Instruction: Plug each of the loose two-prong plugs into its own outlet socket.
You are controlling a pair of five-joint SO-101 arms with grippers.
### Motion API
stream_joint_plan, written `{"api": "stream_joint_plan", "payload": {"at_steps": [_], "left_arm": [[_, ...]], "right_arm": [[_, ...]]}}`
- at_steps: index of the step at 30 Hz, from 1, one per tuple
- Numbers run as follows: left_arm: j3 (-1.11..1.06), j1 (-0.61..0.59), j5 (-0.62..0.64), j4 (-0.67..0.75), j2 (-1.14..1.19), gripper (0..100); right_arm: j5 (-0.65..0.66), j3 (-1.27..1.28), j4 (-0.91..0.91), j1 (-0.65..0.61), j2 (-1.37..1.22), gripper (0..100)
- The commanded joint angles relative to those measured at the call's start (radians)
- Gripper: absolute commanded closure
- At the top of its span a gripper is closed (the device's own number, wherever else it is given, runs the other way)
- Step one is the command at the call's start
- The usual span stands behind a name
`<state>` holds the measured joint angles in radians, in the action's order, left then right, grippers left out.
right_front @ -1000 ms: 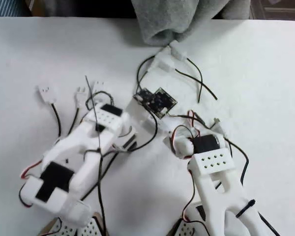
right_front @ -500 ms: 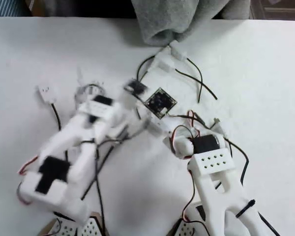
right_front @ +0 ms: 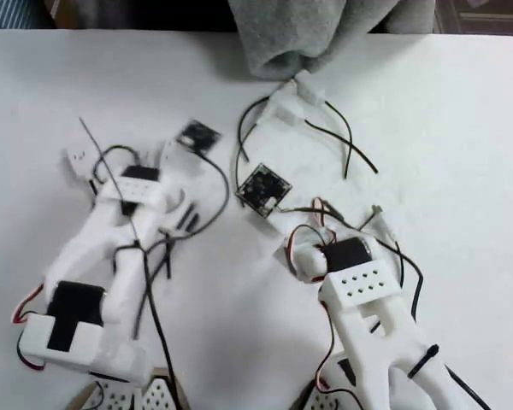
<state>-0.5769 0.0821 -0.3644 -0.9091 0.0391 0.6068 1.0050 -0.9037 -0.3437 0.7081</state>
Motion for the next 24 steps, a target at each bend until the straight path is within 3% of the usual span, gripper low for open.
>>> {"api": "stream_joint_plan", "payload": {"at_steps": [1,7,12,16,24], "left_arm": [[0.035,0.036,0.048,-0.005,-0.008,82],[0.068,0.028,0.063,-0.043,0.033,82],[0.072,0.038,0.080,-0.055,0.035,82],[0.055,0.110,0.095,-0.127,0.031,82],[0.046,0.219,0.192,-0.140,0.024,82]], "right_arm": [[0.014,0.012,0.004,-0.008,0.021,72.2],[0.008,0.020,0.018,-0.019,0.019,72.2],[0.012,0.110,0.136,-0.088,0.021,72.2],[0.008,0.144,0.180,-0.119,0.021,72.2],[0.006,0.147,0.180,-0.122,0.015,72.2]]}}
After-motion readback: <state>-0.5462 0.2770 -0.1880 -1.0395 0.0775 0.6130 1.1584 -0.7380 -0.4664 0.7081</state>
